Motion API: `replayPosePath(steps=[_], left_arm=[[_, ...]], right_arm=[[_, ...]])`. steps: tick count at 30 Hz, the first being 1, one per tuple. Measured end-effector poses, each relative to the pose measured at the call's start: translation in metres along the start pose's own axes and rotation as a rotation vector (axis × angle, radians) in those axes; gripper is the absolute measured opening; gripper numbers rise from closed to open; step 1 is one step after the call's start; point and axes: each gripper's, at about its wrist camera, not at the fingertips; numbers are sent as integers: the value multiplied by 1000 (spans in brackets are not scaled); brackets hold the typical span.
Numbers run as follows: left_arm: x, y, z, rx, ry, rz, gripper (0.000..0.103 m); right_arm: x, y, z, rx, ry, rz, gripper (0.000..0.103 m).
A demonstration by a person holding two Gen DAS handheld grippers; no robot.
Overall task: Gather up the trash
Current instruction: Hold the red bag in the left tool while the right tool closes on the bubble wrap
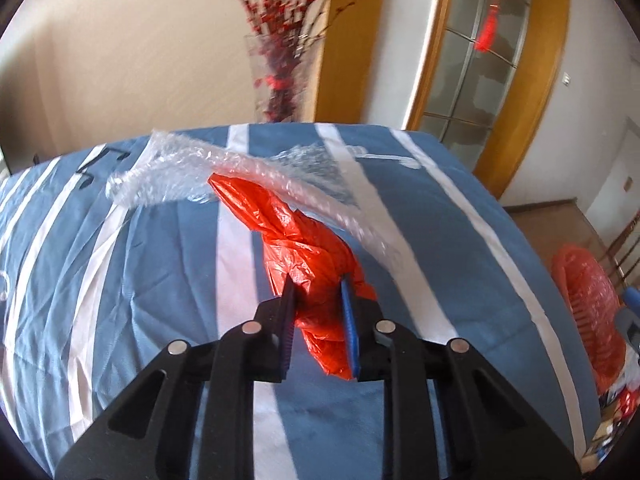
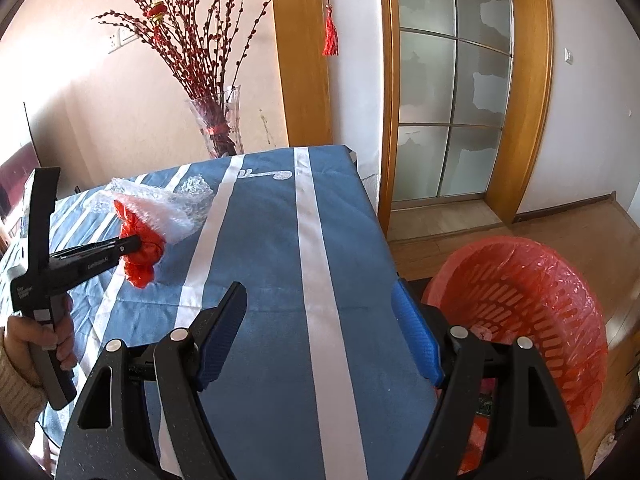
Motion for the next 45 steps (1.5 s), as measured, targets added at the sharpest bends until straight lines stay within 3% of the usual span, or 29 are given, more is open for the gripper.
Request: replayPosePath(steps=[10, 20, 33, 45], left_arm=[[-25, 64, -34, -70, -101, -77, 22], [36, 105, -43, -115, -17, 18, 22], [121, 107, -39, -132, 85, 139, 22], [137, 95, -37, -126, 95, 149, 22]], right_arm=[[19, 6, 2, -15, 12, 42, 74], [83, -7, 18, -35, 59, 156, 74], [169, -84, 34, 36, 145, 177, 74], [194, -147, 15, 196, 192, 124, 74]])
Point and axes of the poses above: each gripper's, at about its wrist camera, not at the fingertips, and y roughly against the way its jaws point, x to its left, z to its top, and after that the axes turned 4 degrees about -y, right-handed
